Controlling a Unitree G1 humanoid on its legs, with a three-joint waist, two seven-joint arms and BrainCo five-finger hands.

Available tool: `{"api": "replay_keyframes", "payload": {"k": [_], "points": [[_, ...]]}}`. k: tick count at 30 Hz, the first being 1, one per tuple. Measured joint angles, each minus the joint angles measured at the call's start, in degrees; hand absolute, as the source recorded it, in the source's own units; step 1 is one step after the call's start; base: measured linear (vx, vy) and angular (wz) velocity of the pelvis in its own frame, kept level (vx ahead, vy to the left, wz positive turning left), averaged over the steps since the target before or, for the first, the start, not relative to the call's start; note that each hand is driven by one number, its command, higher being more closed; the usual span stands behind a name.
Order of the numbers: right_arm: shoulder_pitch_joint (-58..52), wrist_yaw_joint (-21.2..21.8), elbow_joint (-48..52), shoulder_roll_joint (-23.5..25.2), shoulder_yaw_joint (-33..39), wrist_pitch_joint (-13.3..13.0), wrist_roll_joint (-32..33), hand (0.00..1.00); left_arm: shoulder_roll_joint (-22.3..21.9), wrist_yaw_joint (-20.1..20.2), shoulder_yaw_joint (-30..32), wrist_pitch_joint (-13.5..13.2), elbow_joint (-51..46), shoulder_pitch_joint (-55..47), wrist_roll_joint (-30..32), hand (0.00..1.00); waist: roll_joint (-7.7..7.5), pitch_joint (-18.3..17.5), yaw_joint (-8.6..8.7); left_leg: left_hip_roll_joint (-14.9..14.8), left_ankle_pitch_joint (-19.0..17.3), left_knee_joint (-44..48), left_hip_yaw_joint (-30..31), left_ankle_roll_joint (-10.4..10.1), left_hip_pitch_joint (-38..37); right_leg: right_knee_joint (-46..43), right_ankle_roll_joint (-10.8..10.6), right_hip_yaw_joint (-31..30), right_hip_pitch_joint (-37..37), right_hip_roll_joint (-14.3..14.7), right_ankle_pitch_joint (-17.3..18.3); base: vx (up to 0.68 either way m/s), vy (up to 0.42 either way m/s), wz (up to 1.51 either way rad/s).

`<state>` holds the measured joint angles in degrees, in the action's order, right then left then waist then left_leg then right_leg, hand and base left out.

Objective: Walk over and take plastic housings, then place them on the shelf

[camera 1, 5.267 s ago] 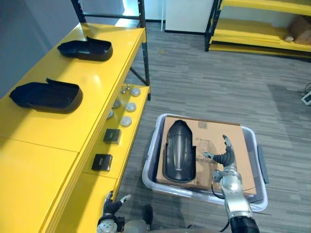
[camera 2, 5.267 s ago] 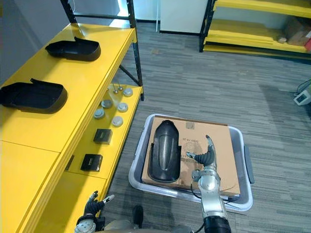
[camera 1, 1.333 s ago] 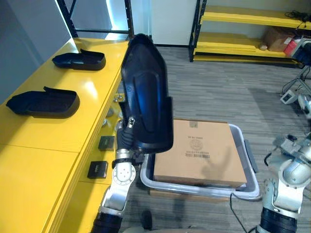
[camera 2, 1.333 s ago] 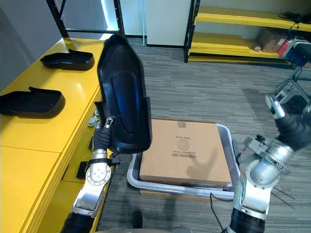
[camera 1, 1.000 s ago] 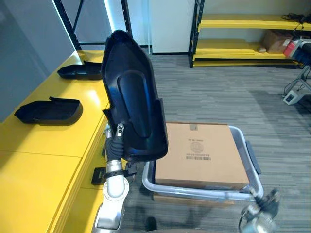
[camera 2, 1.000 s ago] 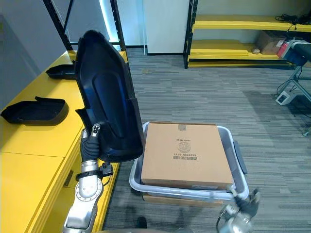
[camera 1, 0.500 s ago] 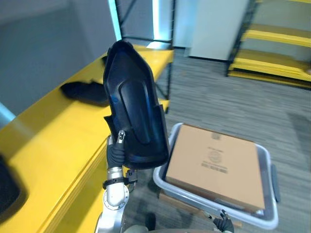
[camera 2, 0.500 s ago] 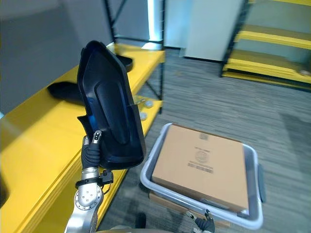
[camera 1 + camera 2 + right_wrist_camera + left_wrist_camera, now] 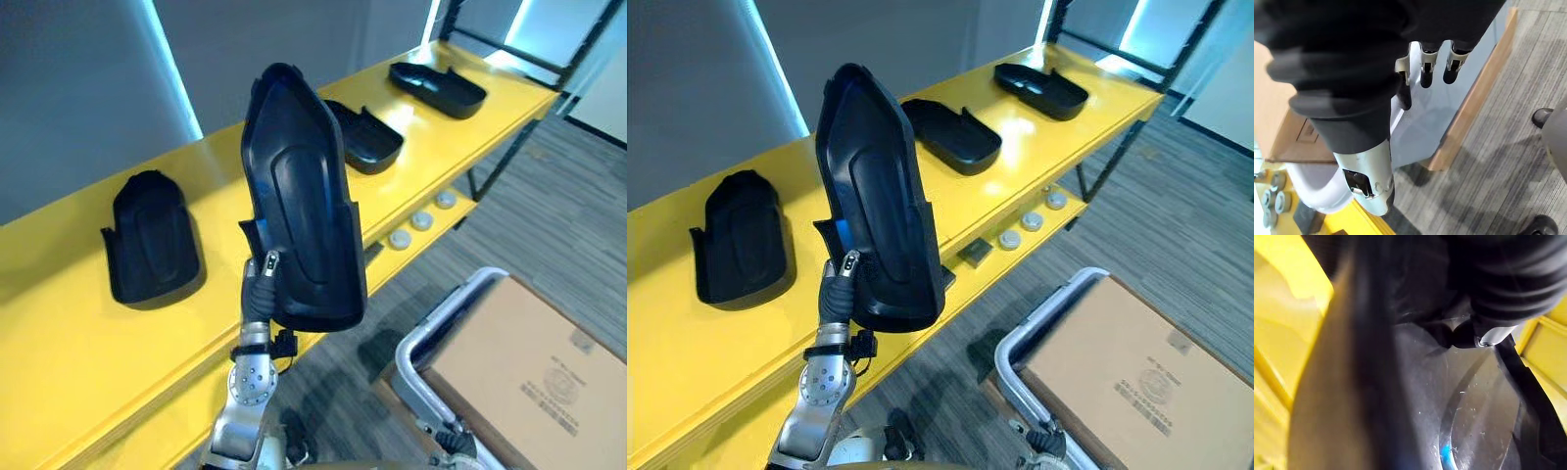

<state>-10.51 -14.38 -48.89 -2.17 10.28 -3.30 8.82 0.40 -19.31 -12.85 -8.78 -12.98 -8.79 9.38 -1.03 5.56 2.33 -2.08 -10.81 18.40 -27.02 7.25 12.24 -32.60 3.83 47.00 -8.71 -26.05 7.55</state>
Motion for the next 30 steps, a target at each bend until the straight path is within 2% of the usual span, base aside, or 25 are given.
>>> {"api": "replay_keyframes", "payload": {"k": [1,2,3,4,7,8,9,10,11,12,13,15,18,19,20,25,26,27,28,29,30], "points": [[-0.11,0.62,0.01,-0.05,-0.79,-0.09,-0.15,0.0,0.68,-0.86,0.12,0.0,0.0,0.11,0.0,1.0,0.17,0.11,0.17,0.92,0.68,-2.82,1.18,-0.95,-2.09,-3.12,-0.76,-8.93,4.25,2.79,3.41,0.13,0.098,0.35],[-0.12,0.82,0.01,-0.12,-1.52,-0.09,-0.3,0.0,0.78,-1.09,0.11,0.0,0.0,0.1,-0.02,1.0,0.29,0.18,0.2,1.36,1.1,-4.12,1.88,-1.28,-3.29,-3.59,-1.53,-12.84,5.98,4.6,4.85,0.19,0.116,0.63],[0.4,2.07,0.46,-0.28,-2.69,-0.48,-0.42,0.0,0.77,-1.99,-0.03,-0.37,-0.01,0.12,0.04,1.0,0.89,0.49,0.32,2.79,1.76,-7.07,3.93,-1.7,-6.66,-3.13,-2.93,-21.22,10.07,9.4,8.06,0.16,0.069,0.58],[0.67,2.26,0.45,-0.46,-3.06,-0.46,-0.4,0.0,0.75,-2.13,-0.02,-0.6,-0.06,0.12,0.05,1.0,0.94,0.5,0.33,3.33,1.81,-7.59,4.82,-1.68,-7.38,-2.86,-3.15,-22.98,11.39,10.6,8.87,0.18,0.038,0.81],[1.46,2.32,1.33,-0.27,-4.35,-0.95,-0.44,0.0,0.45,-3.28,-0.02,-1.1,-0.29,0.16,0.19,1.0,1.66,0.34,1.54,4.47,1.88,-7.75,10.57,-1.8,-8.4,0.9,-4.3,-32.8,17.87,16.9,9.76,0.16,-0.038,1.13],[1.41,2.3,2.2,0.07,-4.42,-1.3,-0.44,0.0,0.32,-3.78,0.03,-1.12,-0.29,0.13,0.19,1.0,2.25,0.55,1.81,4.74,2.1,-7.7,12.84,-2.16,-8.81,2.57,-4.97,-39.06,19.77,19.68,9.38,0.15,-0.052,1.11],[1.17,2.24,2.68,0.35,-4.45,-1.38,-0.48,0.0,0.32,-4.2,0.02,-1.12,-0.3,0.05,0.19,1.0,2.14,0.62,1.77,5.12,2.16,-7.69,14.0,-2.2,-8.81,3.62,-5.66,-41.76,20.24,20.45,8.86,0.16,-0.086,1.38],[0.51,2.22,2.98,0.77,-4.56,-1.67,-0.47,0.0,0.22,-4.92,0.04,-1.12,-0.48,-0.49,0.21,1.0,1.2,0.45,1.45,6.44,2.12,-7.64,16.54,-2.26,-9.57,5.94,-6.62,-44.29,20.3,20.33,7.45,0.19,-0.141,1.3],[0.37,2.26,3.08,1.29,-4.66,-1.68,-0.43,0.0,0.06,-5.02,0.48,-1.12,-1.78,-1.51,0.22,1.0,-0.32,0.33,0.74,7.89,1.82,-7.33,18.89,-2.72,-10.13,7.87,-5.98,-43.35,19.67,18.65,4.14,0.2,-0.171,1.27],[0.13,2.32,3.1,1.36,-4.68,-1.67,-0.42,0.0,-0.42,-4.99,0.66,-1.2,-2.19,-2.12,0.24,1.0,-0.21,0.47,0.56,7.79,1.55,-6.63,20.13,-3.13,-10.07,7.86,-6.45,-41.98,18.92,18.28,3.89,0.23,-0.208,1.1],[-0.15,2.24,3.38,1.56,-4.65,-1.66,-0.4,0.0,-1.46,-5.0,0.83,-1.21,-3.38,-3.57,0.23,1.0,0.49,0.0,-0.13,6.71,1.01,-5.27,21.85,-4.1,-8.99,9.98,-6.02,-39.04,17.49,18.93,3.61,0.22,-0.2,0.89],[0.18,2.22,4.92,1.77,-4.65,-1.68,-0.36,0.0,-2.68,-4.85,1.63,-1.69,-4.67,-4.74,-0.07,1.0,0.7,-0.18,-0.86,4.93,1.2,-4.47,22.33,-4.6,-8.54,13.09,-4.84,-36.1,15.73,20.05,2.8,0.21,-0.18,0.65],[0.48,2.22,7.2,2.31,-4.6,-1.97,-0.37,0.0,-3.73,-4.28,1.76,-1.74,-4.7,-5.33,-1.05,1.0,0.5,-0.24,-2.35,3.13,1.58,-6.77,22.29,-5.17,-10.84,17.55,-3.99,-34.24,11.86,22.07,1.32,0.17,-0.16,0.17],[0.53,2.22,7.58,2.74,-4.59,-2.32,-0.38,0.0,-3.5,-4.08,1.63,-1.74,-4.62,-5.7,-1.17,1.0,-0.03,-0.61,-2.88,3.1,2.5,-7.99,21.94,-6.58,-11.85,18.53,-3.63,-34.2,10.94,22.19,1.07,0.09,-0.063,0.03],[0.51,2.21,7.56,3.21,-4.58,-2.63,-0.41,0.0,-3.52,-3.46,1.46,-1.74,-4.62,-5.95,-1.58,1.0,-0.4,-0.91,-2.99,3.12,3.09,-8.58,22.0,-7.43,-12.21,19.66,-3.31,-33.72,10.21,22.23,0.63,0.08,-0.052,0.08],[-0.45,2.1,6.83,3.95,-4.41,-2.65,-0.48,0.0,-3.55,-2.34,0.82,-1.73,-4.64,-5.88,-1.99,1.0,-1.02,-0.94,-2.99,3.98,4.15,-9.02,24.05,-7.84,-11.12,22.89,-3.91,-29.51,7.63,21.31,-0.26,0.01,0.006,0.43],[0.07,2.0,5.67,4.03,-4.44,-2.68,-0.52,0.0,-3.41,-2.12,0.96,-1.75,-4.63,-5.78,-1.99,1.0,-1.55,-0.66,-2.9,2.47,2.65,-7.46,18.94,-6.29,-9.79,22.72,-3.86,-28.11,8.3,20.63,-0.31,-0.05,0.056,0.63],[0.51,1.86,4.56,3.92,-4.38,-2.66,-0.51,0.0,-3.24,-2.12,1.05,-1.75,-4.57,-5.7,-1.99,1.0,-1.1,-0.8,-2.86,0.67,1.9,-5.89,15.14,-5.57,-8.81,22.47,-3.84,-27.61,8.64,20.39,-0.32,-0.07,0.055,0.54],[1.82,1.79,2.08,3.62,-4.37,-2.59,-0.55,0.0,-3.07,-2.15,1.25,-1.72,-4.3,-5.73,-2.0,1.0,-1.8,-0.43,-2.56,-2.96,1.06,-1.3,10.94,-4.92,-6.66,21.69,-3.83,-27.01,9.71,19.38,-0.31,-0.04,0.035,0.34],[2.39,1.87,1.15,3.46,-4.4,-2.49,-0.6,0.0,-2.95,-2.16,1.26,-1.73,-4.22,-5.76,-2.0,1.0,-2.24,-0.21,-2.59,-4.64,0.65,1.06,9.72,-5.22,-5.85,21.23,-3.84,-26.94,10.3,18.61,-0.31,-0.08,0.143,0.36],[2.93,1.81,-0.42,3.05,-4.49,-2.38,-1.23,0.0,-2.32,-2.28,1.55,-1.73,-3.87,-5.99,-2.06,1.0,-2.85,0.08,-2.0,-9.46,0.14,6.83,9.9,-6.13,-4.88,20.46,-4.98,-26.93,10.89,15.92,-0.86,-0.08,0.202,0.22]]}}
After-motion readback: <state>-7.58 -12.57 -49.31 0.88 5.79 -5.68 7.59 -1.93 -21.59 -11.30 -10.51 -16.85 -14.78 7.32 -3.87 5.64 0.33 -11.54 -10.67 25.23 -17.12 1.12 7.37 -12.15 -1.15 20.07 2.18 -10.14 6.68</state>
